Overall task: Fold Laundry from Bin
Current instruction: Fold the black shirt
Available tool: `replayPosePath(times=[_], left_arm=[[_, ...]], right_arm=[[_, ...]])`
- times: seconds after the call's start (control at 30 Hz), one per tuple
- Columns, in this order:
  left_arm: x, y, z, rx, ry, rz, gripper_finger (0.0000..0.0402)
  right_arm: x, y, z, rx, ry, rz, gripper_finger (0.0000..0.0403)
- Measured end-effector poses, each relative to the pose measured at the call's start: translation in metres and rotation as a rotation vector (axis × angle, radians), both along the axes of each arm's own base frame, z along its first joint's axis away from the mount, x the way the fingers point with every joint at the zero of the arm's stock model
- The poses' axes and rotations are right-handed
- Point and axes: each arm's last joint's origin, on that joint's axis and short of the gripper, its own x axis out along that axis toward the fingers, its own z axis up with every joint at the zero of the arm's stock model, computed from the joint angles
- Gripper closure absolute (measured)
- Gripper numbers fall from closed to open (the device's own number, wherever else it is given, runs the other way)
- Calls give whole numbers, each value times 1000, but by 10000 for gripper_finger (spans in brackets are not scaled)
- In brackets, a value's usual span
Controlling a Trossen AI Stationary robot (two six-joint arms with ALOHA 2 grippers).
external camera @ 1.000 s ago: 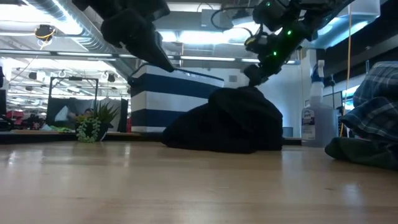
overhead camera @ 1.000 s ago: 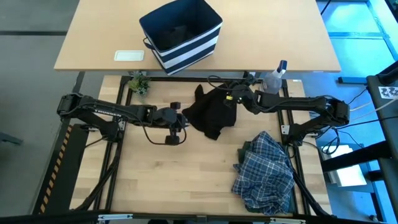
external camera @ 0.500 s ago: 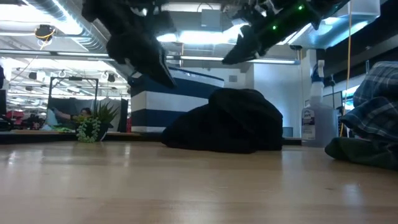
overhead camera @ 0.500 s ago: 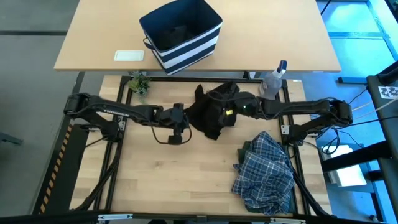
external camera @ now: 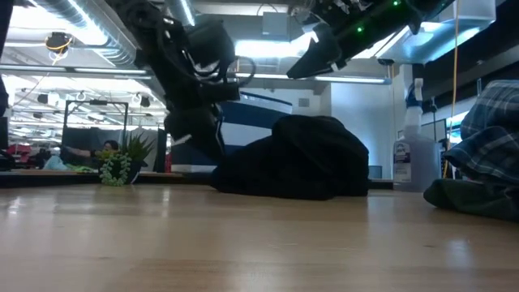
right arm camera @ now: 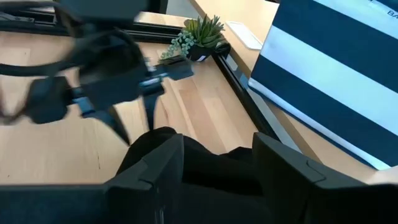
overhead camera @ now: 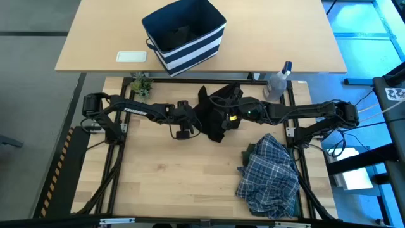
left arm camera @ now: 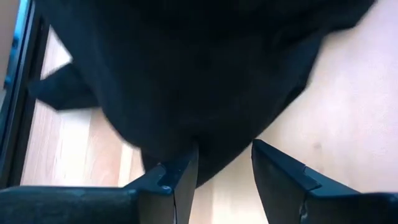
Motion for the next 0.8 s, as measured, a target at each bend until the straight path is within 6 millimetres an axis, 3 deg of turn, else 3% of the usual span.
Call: replayPosePath(times=[0.23, 0.57, 0.67, 0.8], left_arm=[[-3, 16, -11, -11, 44, 44, 245], [2, 22, -25, 51, 92, -14, 245], [3, 23, -24, 84, 87, -18, 262], [4, 20, -23, 142, 102, -17, 324]], right_arm=[[-1, 0, -1, 9, 12, -4, 212], [-1, 0, -3, 29, 20, -12, 212], [-1, 0, -3, 29, 20, -12, 212], [-1, 0, -3, 27, 21, -12, 212]])
